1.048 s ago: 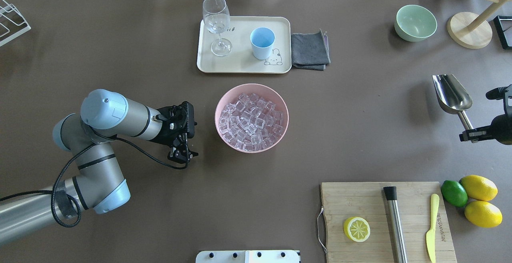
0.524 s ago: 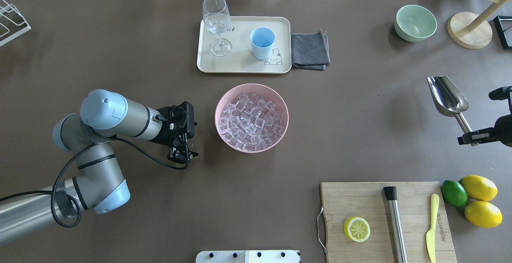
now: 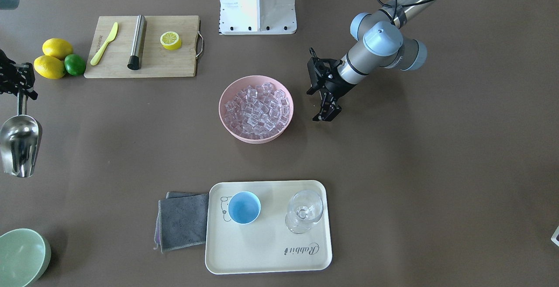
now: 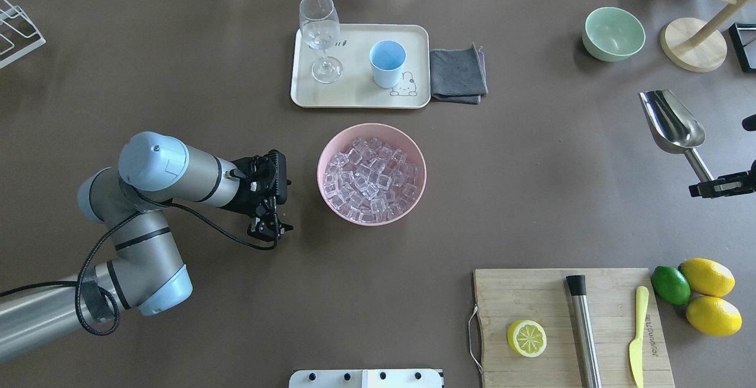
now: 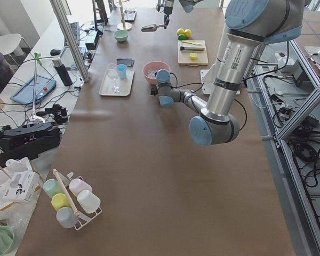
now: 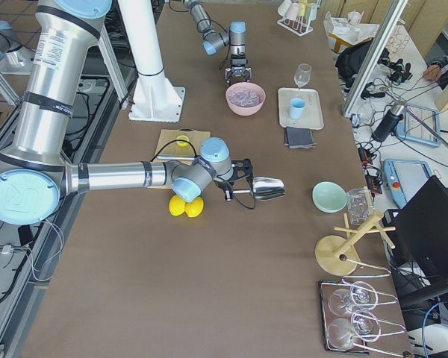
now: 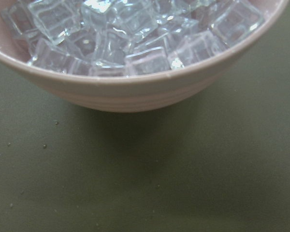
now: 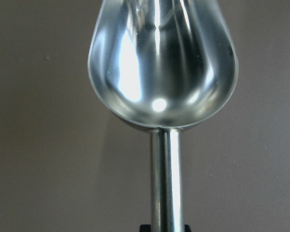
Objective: Put ice in cup with scoop
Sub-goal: 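Lift the metal scoop with the right gripper while the left gripper holds the bowl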
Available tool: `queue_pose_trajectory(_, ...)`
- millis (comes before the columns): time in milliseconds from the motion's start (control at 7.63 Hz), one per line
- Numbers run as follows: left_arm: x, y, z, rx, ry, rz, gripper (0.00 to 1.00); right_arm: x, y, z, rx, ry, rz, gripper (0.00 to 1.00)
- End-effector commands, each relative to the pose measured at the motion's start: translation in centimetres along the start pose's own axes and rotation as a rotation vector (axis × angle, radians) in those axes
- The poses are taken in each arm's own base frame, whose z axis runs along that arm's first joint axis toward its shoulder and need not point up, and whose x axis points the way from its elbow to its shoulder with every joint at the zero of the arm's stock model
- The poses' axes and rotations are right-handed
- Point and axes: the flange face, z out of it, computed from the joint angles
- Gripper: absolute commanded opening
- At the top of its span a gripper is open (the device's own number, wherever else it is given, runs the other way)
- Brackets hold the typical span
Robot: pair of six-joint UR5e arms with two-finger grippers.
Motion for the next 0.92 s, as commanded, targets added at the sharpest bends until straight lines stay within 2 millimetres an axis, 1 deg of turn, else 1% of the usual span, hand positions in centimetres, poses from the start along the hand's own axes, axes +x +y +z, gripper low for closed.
queue_pose_trajectory(0,0.0,0.1,0.0,-0.001,0.0,-0.001,0.99,1.0,-0.8,-2.1,0.005,-0.013,-0.104,0.0)
queue_pose_trajectory(131,0.0,0.4,0.0,-0.004,0.0,-0.002,0.99,-0.6,-0.6,-4.1,0.007,-0.026,-0.128,0.0)
queue_pose_trajectory(262,0.2,0.9,-0.1,0.0,0.001,0.0,0.99,-0.5,-0.4,-4.2,0.001,-0.033,-0.235,0.0)
queue_pose_trajectory(393,0.4,2.2,-0.3,0.01,0.002,0.005,0.99,-0.9,-0.5,-4.4,0.0,-0.04,-0.31,0.0)
queue_pose_trajectory(524,0.8,3.8,-0.6,0.024,0.0,0.011,0.99,-2.1,-1.6,-4.9,0.025,-0.053,-0.38,0.0)
queue_pose_trajectory(655,0.9,4.4,-0.7,0.024,0.002,0.012,0.99,-3.4,-3.0,-5.3,0.041,-0.06,-0.447,0.0)
queue_pose_trajectory(786,0.9,4.4,-0.7,0.024,0.002,0.012,0.99,-6.2,-6.0,-6.1,0.016,-0.046,-0.519,0.0)
